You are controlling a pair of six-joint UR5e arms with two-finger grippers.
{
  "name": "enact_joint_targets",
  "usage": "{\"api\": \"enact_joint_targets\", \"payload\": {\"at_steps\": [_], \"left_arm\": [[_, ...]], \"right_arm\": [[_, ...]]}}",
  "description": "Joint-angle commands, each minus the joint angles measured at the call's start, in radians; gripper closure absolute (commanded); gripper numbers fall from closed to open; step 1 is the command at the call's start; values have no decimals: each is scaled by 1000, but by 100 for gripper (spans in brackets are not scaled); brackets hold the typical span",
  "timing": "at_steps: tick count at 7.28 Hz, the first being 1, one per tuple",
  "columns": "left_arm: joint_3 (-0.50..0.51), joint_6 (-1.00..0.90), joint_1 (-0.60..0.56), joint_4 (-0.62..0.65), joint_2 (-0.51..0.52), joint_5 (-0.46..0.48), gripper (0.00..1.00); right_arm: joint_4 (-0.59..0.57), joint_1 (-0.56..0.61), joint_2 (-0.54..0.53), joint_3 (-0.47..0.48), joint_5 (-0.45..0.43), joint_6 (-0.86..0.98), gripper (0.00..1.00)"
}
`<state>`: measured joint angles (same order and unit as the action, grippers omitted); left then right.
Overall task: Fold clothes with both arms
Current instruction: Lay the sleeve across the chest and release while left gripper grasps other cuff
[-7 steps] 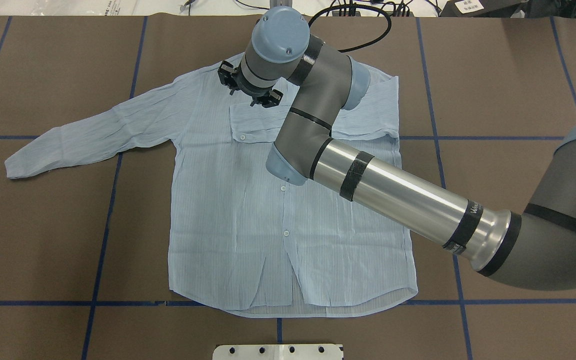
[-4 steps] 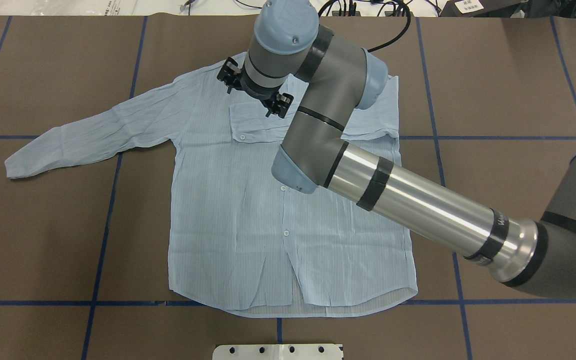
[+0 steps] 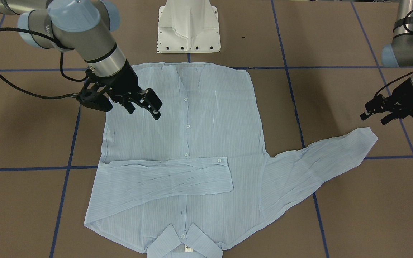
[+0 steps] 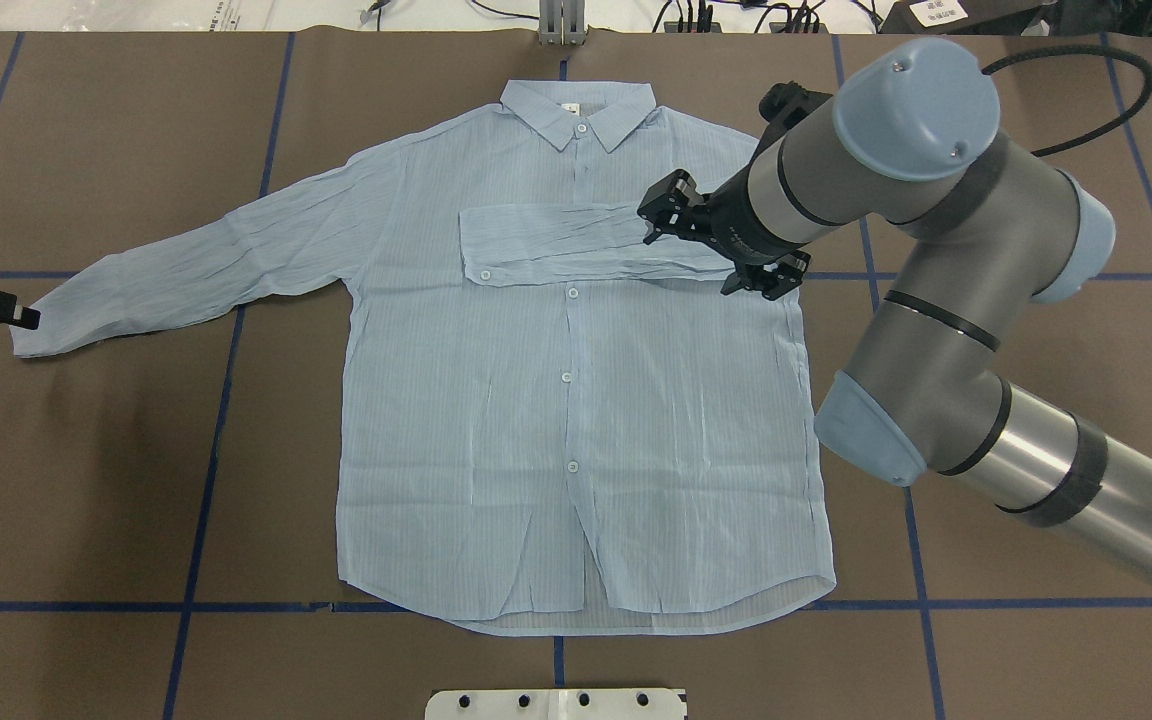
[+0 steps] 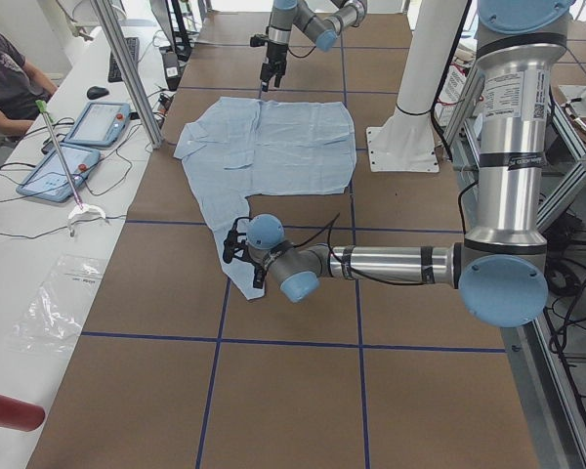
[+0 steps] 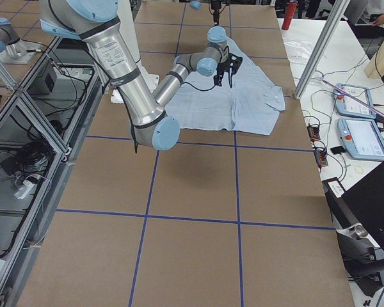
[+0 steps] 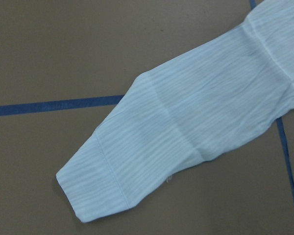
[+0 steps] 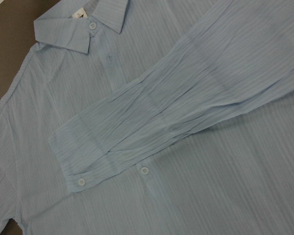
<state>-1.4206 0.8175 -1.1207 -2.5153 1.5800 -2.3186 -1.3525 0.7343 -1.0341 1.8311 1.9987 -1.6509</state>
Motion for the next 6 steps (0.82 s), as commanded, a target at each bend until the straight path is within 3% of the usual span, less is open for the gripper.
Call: {"api": "enact_joint_targets", "payload": {"at_steps": [1, 3, 5, 6], "left_arm": [[69, 76, 25, -19, 32, 64, 8], [91, 97, 77, -22, 34, 65, 13], [91, 97, 78, -20, 32, 65, 25], [91, 97, 78, -22, 32, 65, 25]], "right_arm": [[-2, 16, -44, 33, -1, 0, 0], [0, 17, -57, 39, -6, 0, 0], [0, 17, -60, 53, -6, 0, 0], [0, 17, -60, 54, -6, 0, 0]]}}
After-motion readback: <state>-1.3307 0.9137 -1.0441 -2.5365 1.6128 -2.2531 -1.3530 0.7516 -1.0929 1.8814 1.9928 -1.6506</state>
